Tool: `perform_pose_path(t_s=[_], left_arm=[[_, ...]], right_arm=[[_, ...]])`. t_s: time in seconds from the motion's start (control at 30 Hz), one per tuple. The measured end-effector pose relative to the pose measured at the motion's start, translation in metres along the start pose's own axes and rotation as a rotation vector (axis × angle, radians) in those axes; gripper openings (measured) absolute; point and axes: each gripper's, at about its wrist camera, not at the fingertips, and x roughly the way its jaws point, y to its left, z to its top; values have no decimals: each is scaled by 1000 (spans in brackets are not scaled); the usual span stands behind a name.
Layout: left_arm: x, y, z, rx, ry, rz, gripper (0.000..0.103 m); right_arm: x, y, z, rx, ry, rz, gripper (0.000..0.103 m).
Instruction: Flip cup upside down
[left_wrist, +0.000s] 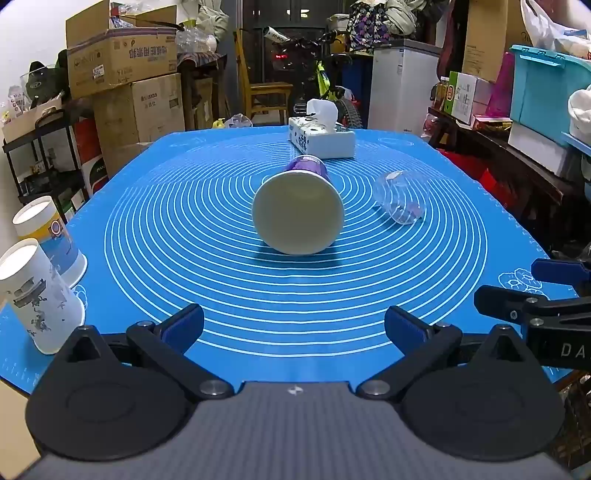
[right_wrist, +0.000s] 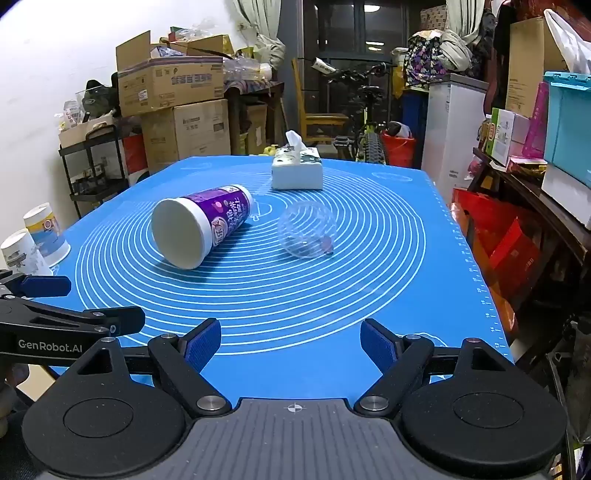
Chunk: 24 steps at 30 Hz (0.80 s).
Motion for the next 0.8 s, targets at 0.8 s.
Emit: perform_pose_path(t_s=[0.8], left_arm=[[3,-2,-2,8,16,0,103]], right_arm=[[1,-1,0,1,5,0,85]])
